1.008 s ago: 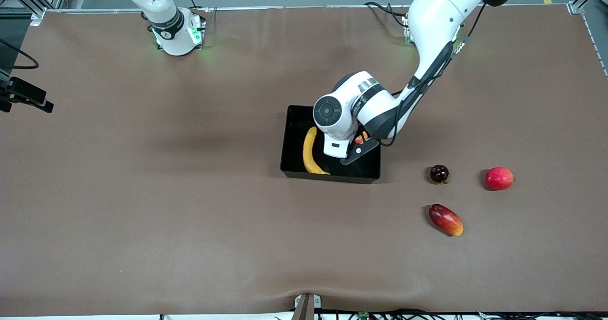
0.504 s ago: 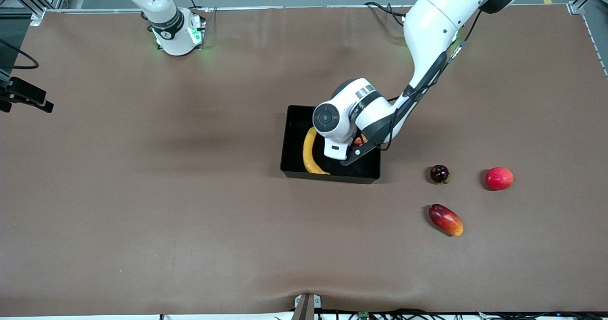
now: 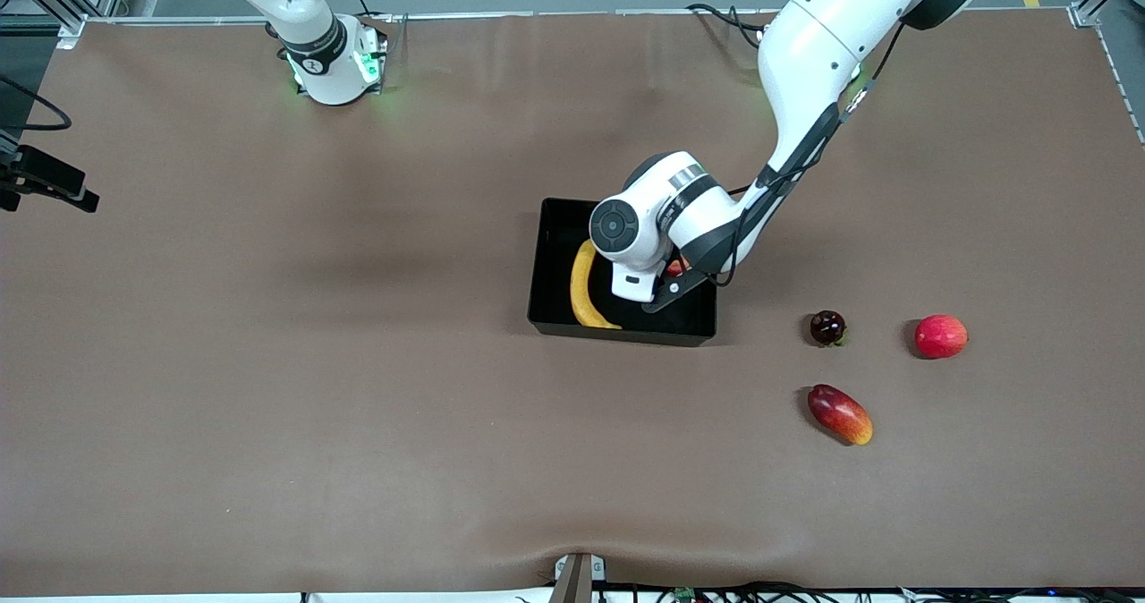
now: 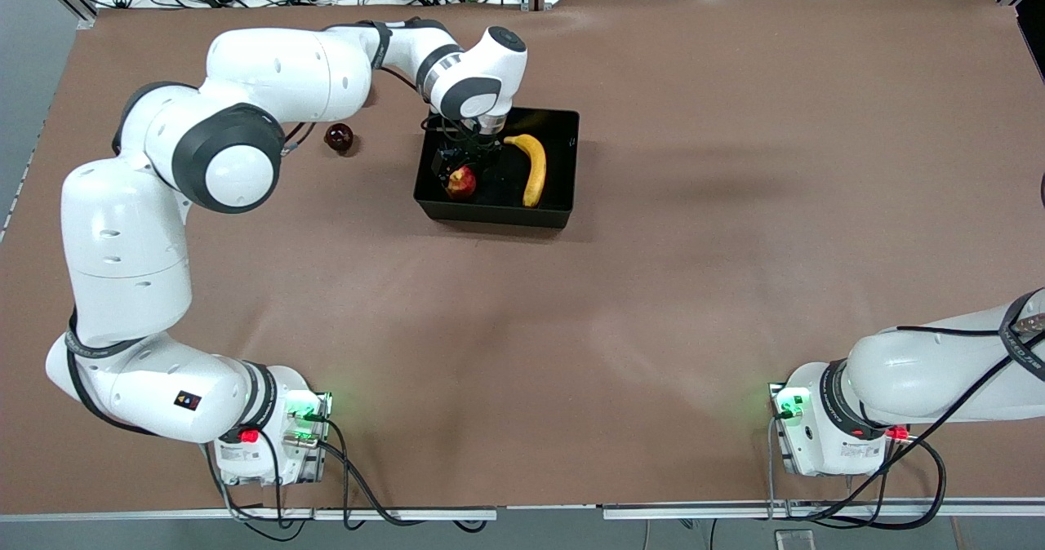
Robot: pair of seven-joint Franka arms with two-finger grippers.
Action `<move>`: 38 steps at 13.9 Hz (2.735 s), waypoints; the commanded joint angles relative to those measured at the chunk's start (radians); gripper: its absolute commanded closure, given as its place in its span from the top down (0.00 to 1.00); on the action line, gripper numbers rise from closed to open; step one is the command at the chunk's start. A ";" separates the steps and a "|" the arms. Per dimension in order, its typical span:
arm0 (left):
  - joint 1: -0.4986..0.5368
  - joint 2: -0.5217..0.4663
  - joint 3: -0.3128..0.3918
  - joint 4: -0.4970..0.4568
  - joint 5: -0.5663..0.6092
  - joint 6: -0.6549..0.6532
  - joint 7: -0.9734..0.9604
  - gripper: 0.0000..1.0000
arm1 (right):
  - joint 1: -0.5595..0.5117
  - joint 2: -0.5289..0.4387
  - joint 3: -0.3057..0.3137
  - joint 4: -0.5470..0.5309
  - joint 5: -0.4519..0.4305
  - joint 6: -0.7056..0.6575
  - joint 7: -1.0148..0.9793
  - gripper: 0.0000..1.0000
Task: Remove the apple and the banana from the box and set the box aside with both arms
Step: 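Lower the left gripper into the box and grasp the red apple, then carry the apple out of the box and lower it beside the mango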
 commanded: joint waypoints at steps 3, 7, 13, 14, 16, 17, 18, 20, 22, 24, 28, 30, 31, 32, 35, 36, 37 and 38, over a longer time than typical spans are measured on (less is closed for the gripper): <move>-0.010 -0.027 0.002 0.009 0.025 -0.001 -0.022 0.00 | -0.017 -0.001 0.011 0.008 -0.008 -0.010 -0.004 1.00; -0.008 -0.075 -0.004 0.137 0.024 -0.148 -0.013 0.00 | -0.017 -0.001 0.011 0.008 -0.009 -0.010 -0.002 1.00; 0.106 -0.242 0.001 0.167 0.010 -0.184 0.166 0.00 | -0.017 -0.001 0.011 0.008 -0.008 -0.010 -0.001 1.00; 0.143 -0.259 0.001 0.164 0.007 -0.185 0.219 0.00 | -0.017 -0.001 0.011 0.008 -0.008 -0.010 -0.001 1.00; 0.232 -0.270 -0.005 0.162 0.005 -0.219 0.336 0.00 | -0.017 -0.001 0.011 0.008 -0.008 -0.010 -0.001 1.00; 0.274 -0.270 -0.004 0.160 0.005 -0.220 0.400 0.00 | -0.016 -0.001 0.011 0.008 -0.009 -0.010 -0.002 1.00; 0.318 -0.268 -0.004 0.159 0.005 -0.226 0.457 0.00 | -0.016 -0.001 0.011 0.008 -0.008 -0.010 -0.001 1.00; 0.398 -0.259 -0.002 0.150 0.014 -0.236 0.551 0.00 | -0.017 -0.001 0.011 0.008 -0.009 -0.010 0.001 1.00; 0.459 -0.227 0.002 0.156 0.033 -0.219 0.614 0.00 | -0.017 -0.001 0.011 0.008 -0.008 -0.008 0.001 1.00; 0.493 -0.185 0.004 0.153 0.132 -0.175 0.637 0.00 | -0.017 -0.001 0.011 0.008 -0.008 -0.010 -0.002 1.00; 0.541 -0.107 0.004 0.159 0.307 -0.054 0.663 0.00 | -0.017 -0.001 0.011 0.008 -0.008 -0.010 -0.002 1.00; 0.576 -0.063 0.006 0.159 0.334 0.063 0.741 0.00 | -0.016 -0.001 0.011 0.008 -0.008 -0.010 -0.001 1.00; 0.585 -0.034 0.006 0.160 0.349 0.120 0.758 0.00 | -0.017 -0.001 0.011 0.008 -0.008 -0.010 -0.001 1.00; 0.590 -0.009 0.009 0.160 0.372 0.161 0.772 0.00 | -0.017 -0.001 0.011 0.008 -0.008 -0.008 -0.001 1.00; 0.593 0.036 0.065 0.159 0.404 0.249 0.841 0.00 | -0.017 -0.001 0.011 0.008 -0.008 -0.010 0.002 1.00; 0.592 0.051 0.076 0.159 0.409 0.266 0.876 0.00 | -0.019 -0.001 0.011 0.008 -0.008 -0.010 0.001 1.00; 0.590 0.072 0.081 0.159 0.421 0.272 0.893 0.00 | -0.017 -0.001 0.011 0.008 -0.008 -0.010 0.002 1.00; 0.590 0.092 0.081 0.162 0.435 0.280 0.895 0.00 | -0.017 -0.001 0.011 0.008 -0.008 -0.010 0.002 1.00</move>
